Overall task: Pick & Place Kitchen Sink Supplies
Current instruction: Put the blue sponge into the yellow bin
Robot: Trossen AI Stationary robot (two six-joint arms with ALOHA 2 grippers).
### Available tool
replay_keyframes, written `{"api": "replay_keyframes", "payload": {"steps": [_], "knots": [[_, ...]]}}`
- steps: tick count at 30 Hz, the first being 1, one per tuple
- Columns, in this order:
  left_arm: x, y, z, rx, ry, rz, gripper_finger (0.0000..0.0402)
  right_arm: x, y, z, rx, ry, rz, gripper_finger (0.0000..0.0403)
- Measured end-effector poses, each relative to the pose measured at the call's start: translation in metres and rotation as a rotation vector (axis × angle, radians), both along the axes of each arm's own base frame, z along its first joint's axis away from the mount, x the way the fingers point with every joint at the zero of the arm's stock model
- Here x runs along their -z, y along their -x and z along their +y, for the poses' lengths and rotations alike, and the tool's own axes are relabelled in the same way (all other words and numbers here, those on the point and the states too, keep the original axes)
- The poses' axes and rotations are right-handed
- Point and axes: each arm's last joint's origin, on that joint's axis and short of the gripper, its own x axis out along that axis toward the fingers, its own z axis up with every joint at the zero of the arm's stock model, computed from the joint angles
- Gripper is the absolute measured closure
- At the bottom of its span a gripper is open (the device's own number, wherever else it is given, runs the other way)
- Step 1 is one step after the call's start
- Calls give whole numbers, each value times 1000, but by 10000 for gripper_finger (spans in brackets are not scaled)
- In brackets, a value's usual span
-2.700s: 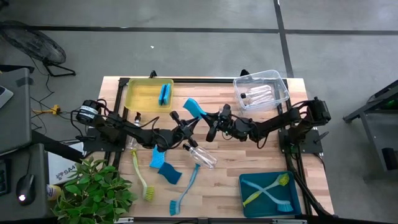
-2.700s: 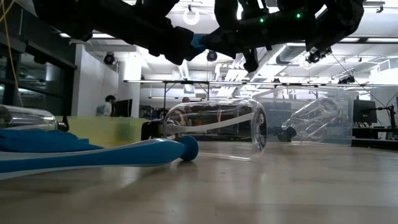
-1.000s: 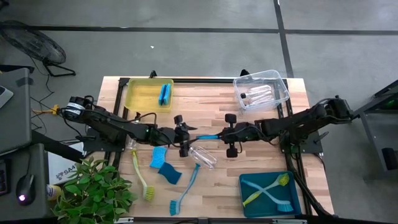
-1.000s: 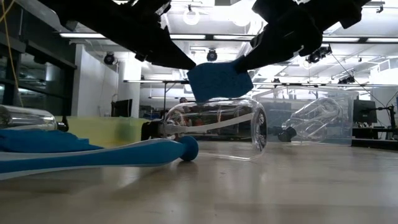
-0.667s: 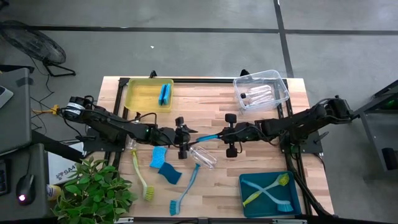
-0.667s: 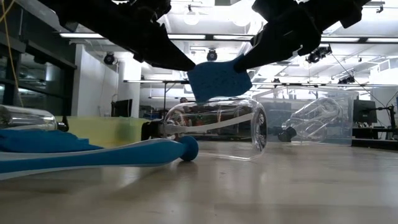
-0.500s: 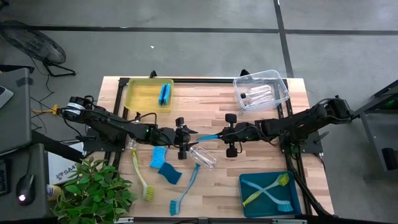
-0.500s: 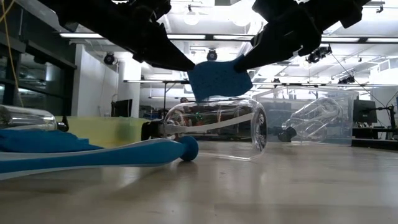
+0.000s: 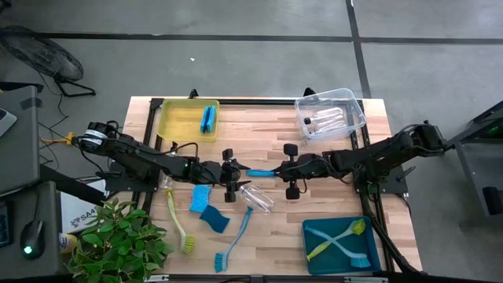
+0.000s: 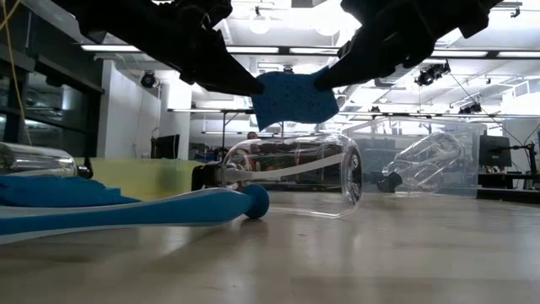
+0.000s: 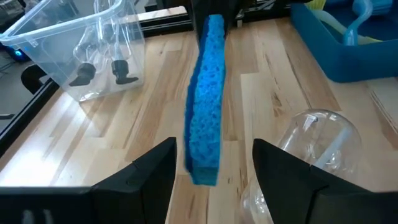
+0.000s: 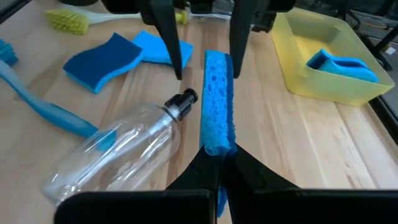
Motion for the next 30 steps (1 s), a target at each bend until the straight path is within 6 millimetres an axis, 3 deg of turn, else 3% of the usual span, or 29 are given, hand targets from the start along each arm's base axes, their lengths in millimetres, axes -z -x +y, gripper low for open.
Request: {"api": "replay_keyframes", "payload": {"steps": [7,23,30], "knots": [[-4,-2,0,-2,8,-46,209,0,0,0,-1,-1,1,402],[-3,-1,0,-4,2,-29,373,0,0,0,-2,-1,4,402],[-2,-1,0,6,4,-23,392,0,0,0,-2,-1,3,399]]}}
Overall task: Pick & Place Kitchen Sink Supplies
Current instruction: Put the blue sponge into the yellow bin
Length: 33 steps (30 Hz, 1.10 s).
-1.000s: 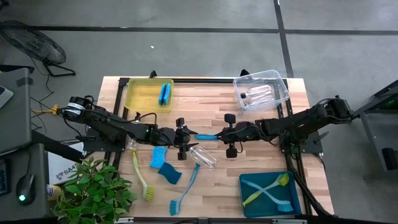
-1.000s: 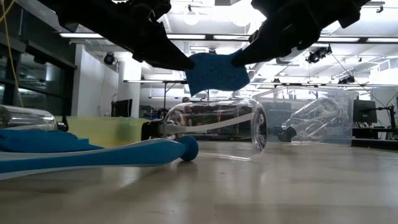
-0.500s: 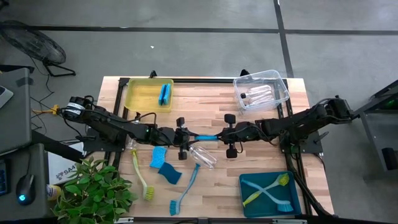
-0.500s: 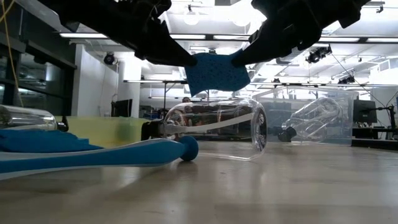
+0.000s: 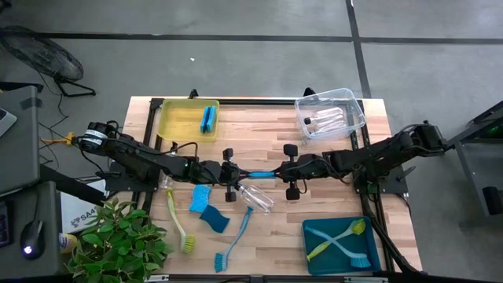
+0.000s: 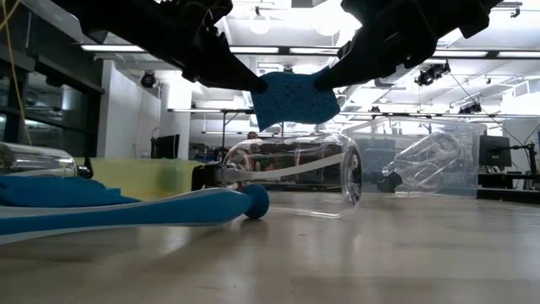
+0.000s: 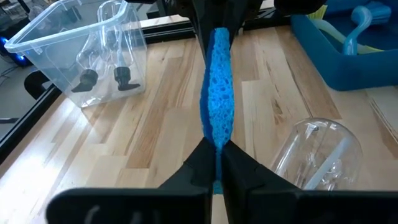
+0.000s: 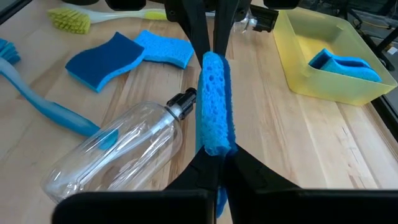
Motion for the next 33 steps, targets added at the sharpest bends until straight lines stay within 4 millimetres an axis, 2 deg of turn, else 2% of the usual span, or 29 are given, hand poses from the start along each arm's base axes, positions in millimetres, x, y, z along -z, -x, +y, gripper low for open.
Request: {"api": "replay_keyframes", "payload": {"steps": [5,9,20,25,33], "knots": [[0,0,0,1,0,0,397,0,0,0,8,-18,-2,385],[0,0,0,1,0,3,397,0,0,0,15,-45,-3,360],[0,0,1,-40,-9,-1,398,-6,-2,2,-3,-100,-65,230],[-1,1,6,-201,-51,-22,398,-18,4,-2,70,-94,-114,203],[-4,6,15,-574,-101,-104,398,-42,23,-7,190,-144,-192,202]]}}
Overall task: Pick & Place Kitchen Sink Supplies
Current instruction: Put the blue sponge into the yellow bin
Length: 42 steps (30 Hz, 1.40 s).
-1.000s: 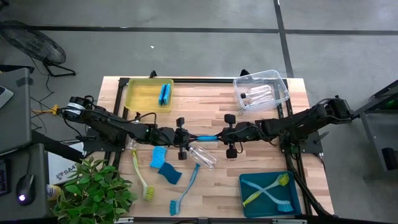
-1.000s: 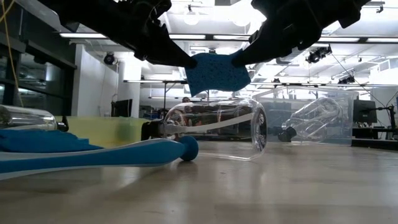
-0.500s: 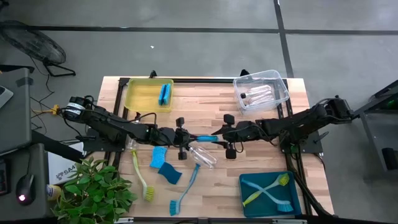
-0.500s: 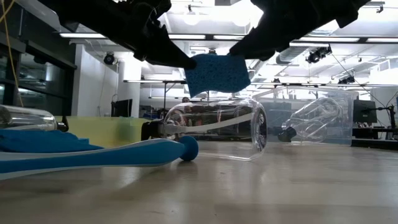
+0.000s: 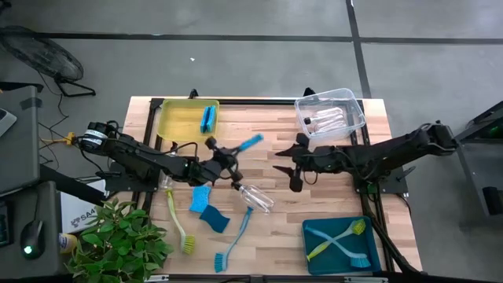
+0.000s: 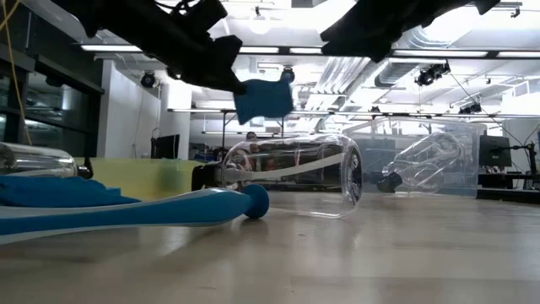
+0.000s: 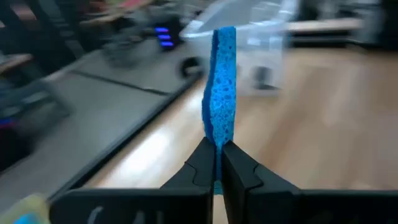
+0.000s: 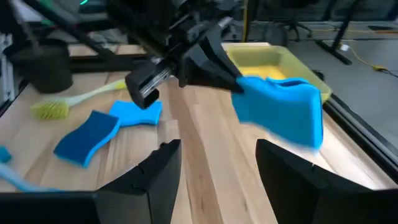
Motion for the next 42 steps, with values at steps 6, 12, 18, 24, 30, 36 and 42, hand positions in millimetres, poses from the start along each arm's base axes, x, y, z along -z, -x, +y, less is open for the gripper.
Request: {"api": "replay_keyframes", "payload": {"steps": [6,12,18,24,30,36,42], "knots": [[-4,6,5,-293,-52,-96,398,-2,7,-2,25,-23,18,203],[-5,9,11,-448,-96,-125,398,2,8,-2,39,-53,57,202],[-5,8,32,-520,-100,-121,398,2,8,-1,32,-60,61,202],[-4,8,53,-563,-96,-103,398,3,9,-2,32,-58,73,203],[6,19,81,-572,6,-42,398,4,9,-2,33,-57,82,202],[1,56,93,-697,108,-42,398,7,11,-2,42,-68,111,201],[-10,81,90,-768,114,-83,398,7,11,-2,58,-60,111,203]]}}
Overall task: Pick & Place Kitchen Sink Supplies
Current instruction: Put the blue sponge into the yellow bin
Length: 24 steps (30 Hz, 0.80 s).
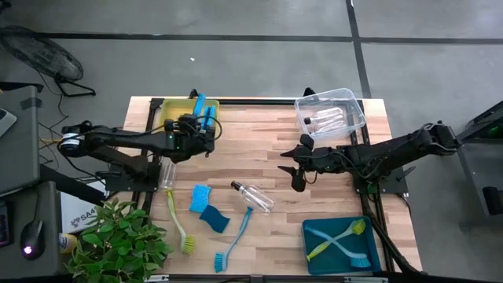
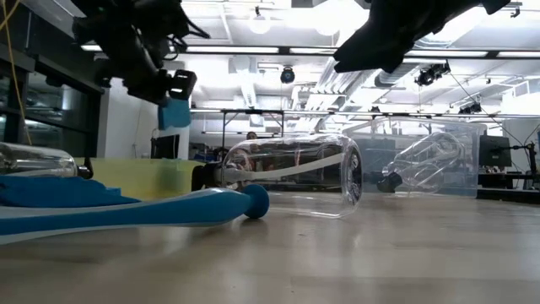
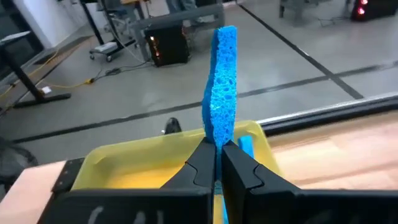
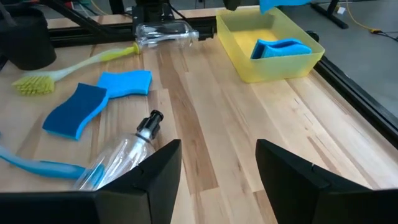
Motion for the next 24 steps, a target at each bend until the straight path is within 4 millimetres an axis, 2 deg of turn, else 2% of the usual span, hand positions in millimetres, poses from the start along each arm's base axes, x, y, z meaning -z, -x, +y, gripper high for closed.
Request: {"api": "replay_keyframes", "payload": {"steps": [6,15,24], "knots": [[12,9,-1,-26,8,-5,399,3,-4,0,7,1,-1,203],[34,23,12,-112,50,-45,399,16,-15,3,7,6,31,203],[43,23,27,-97,92,-56,399,20,-19,2,44,24,24,203]]}}
